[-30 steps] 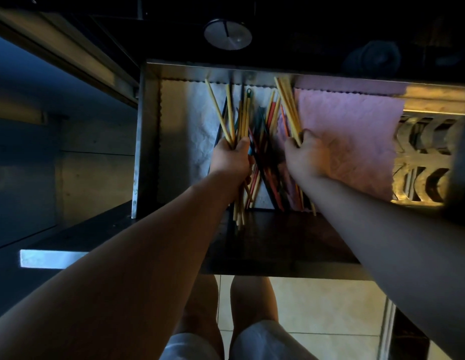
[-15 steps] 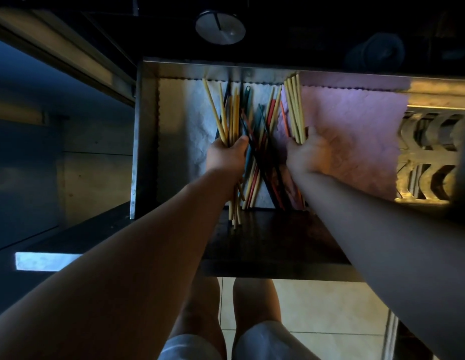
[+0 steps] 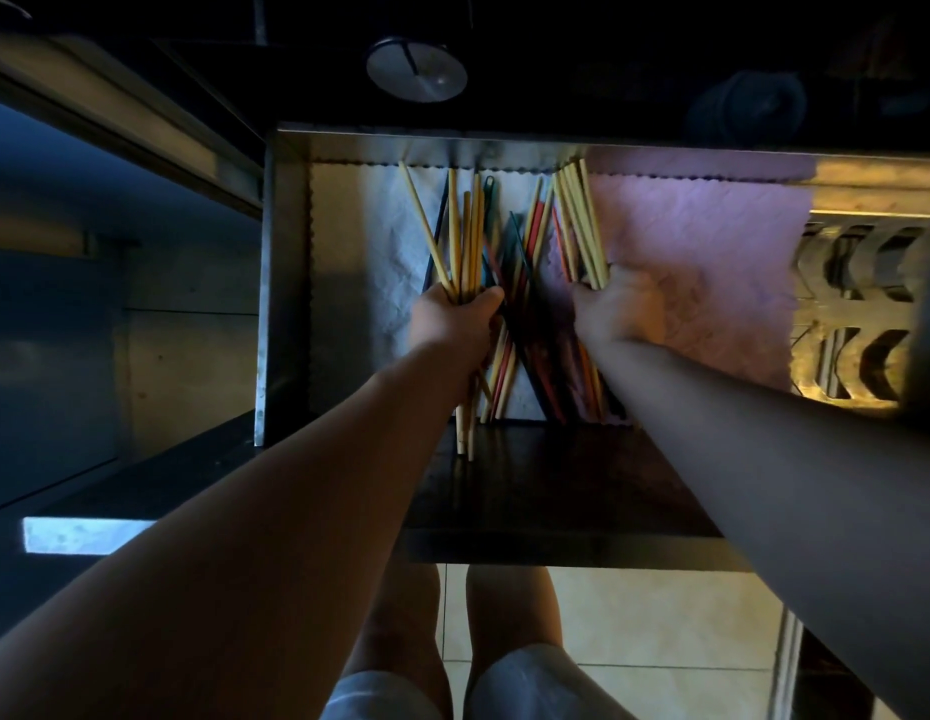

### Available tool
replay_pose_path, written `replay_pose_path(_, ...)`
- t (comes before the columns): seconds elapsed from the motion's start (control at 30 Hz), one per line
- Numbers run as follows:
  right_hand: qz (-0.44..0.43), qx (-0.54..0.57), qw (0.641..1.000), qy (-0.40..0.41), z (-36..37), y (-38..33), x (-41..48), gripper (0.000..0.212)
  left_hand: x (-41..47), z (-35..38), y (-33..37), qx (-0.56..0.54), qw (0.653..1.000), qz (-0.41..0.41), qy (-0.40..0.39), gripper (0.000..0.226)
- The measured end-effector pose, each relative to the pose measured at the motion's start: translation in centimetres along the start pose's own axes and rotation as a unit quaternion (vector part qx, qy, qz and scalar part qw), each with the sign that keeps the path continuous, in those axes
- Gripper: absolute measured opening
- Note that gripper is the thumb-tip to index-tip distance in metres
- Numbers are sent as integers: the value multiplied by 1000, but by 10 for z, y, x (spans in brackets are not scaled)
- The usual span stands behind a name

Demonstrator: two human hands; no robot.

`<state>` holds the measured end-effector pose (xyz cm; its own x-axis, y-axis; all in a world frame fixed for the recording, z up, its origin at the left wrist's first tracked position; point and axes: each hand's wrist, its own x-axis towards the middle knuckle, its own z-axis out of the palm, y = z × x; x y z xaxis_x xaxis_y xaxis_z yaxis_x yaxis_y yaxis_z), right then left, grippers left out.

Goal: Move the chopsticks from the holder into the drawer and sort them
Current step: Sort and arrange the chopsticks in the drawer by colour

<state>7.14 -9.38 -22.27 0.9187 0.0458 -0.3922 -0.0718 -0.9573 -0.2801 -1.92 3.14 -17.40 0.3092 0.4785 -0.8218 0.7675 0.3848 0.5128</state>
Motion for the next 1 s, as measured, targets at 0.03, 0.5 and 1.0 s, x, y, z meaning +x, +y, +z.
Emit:
replay_pose_path(0.03,-3,0,1000,-5,1,-1,-1,46,2,1,0,7,1000,1,8,14)
replay_pose_path(0.5,7,166,986,1,-13,5,-7,35,15,20,-14,152,986,-20,64,17)
replay_pose_path(1.0,17,307,948,-80,-30,4,-14,34,19,47,-23,174,979,-6,104,38)
